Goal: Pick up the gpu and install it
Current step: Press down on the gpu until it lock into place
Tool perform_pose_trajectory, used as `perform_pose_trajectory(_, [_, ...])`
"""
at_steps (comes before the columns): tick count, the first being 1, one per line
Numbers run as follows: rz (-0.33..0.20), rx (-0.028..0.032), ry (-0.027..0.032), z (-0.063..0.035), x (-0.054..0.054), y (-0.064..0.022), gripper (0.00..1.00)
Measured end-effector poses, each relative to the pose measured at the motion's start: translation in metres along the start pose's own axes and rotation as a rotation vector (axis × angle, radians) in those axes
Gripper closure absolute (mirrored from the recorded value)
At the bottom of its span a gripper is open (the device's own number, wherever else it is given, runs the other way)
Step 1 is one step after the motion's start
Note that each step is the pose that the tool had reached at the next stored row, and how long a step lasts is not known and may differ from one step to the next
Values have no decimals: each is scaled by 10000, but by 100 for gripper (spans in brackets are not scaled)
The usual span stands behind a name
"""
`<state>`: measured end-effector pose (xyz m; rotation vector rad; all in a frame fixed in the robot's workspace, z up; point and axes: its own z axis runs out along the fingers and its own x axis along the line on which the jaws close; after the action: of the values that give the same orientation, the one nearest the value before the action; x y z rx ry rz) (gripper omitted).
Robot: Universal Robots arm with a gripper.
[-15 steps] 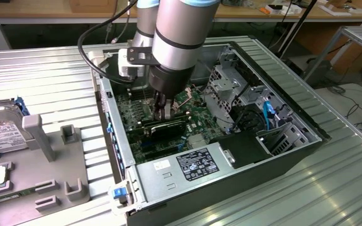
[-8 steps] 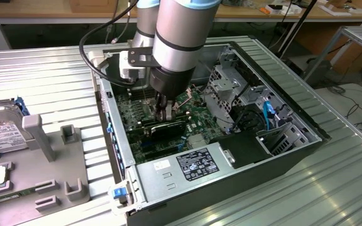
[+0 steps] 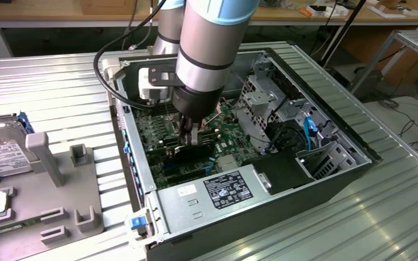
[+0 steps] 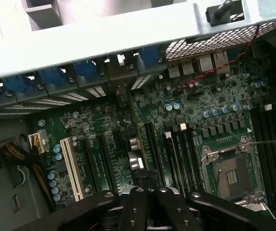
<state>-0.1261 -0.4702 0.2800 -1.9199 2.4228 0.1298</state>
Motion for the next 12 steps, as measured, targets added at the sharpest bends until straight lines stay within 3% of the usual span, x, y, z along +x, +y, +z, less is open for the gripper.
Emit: perform_pose_trajectory(12, [0,8,-5,19,1,-1,89])
